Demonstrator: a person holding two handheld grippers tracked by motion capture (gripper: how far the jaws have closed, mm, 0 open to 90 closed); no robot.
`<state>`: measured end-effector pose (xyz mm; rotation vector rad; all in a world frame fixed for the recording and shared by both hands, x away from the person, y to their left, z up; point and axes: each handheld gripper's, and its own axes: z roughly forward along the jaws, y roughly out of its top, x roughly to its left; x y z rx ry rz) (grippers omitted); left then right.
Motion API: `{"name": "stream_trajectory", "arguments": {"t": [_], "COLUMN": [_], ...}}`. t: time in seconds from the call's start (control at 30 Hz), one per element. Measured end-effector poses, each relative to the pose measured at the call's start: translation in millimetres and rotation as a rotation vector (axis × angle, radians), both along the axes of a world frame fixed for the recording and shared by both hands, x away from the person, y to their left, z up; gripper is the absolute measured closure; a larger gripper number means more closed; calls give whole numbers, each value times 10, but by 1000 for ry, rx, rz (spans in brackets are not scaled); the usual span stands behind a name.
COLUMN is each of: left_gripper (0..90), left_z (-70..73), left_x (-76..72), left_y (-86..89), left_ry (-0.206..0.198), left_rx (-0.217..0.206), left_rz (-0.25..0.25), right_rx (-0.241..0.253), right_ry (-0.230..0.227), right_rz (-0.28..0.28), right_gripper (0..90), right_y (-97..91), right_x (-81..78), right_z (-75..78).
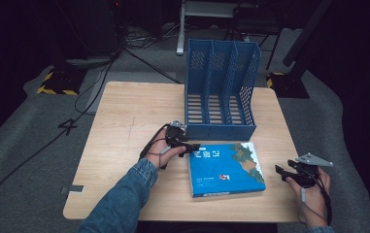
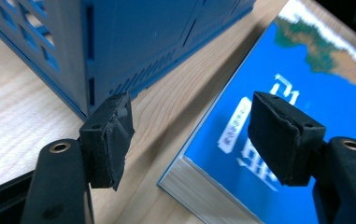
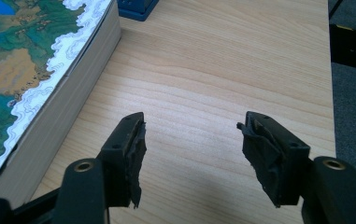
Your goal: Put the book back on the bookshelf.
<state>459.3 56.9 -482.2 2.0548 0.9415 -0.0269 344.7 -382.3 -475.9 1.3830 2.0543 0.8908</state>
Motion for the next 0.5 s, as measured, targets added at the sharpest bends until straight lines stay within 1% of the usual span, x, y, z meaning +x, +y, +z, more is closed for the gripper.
{"name": "stream_trajectory", "arguments": {"t": [0.07,0.1,0.2,0.23,0.27,0.3,0.33,0.37,0.4,0.43,0.5], "left_gripper": [308,322,416,423,420,424,445,490,524,538,528], "left_z": [-36,-38,-13,-10,-4,9,29,57,83,103,149], "left_x": [7,1,-43,-63,-81,-95,-107,-119,-134,-146,-184], "left_y": [-9,-9,-25,-38,-47,-48,-43,-40,-38,-39,-49], "left_ry": [31,42,57,34,11,-20,-46,-73,-97,-112,-147], "left_rx": [-19,-25,-28,-15,-3,11,24,33,38,41,46], "left_rz": [-10,-22,-75,-90,-95,-105,-115,-119,-127,-134,-148], "right_rx": [0,-1,3,3,1,2,-1,-2,-4,-7,-12], "right_ry": [3,4,7,6,3,3,0,0,-1,-3,-3], "right_rz": [2,2,-1,2,6,5,13,13,15,21,21], "right_gripper": [401,400,398,398,398,396,396,396,396,396,395], "right_y": [-3,-3,8,13,19,28,34,42,49,52,58], "right_x": [-2,-2,2,5,9,9,14,14,15,18,20], "right_z": [-6,-10,-13,-11,-9,-6,-4,-2,-2,-2,-3]}}
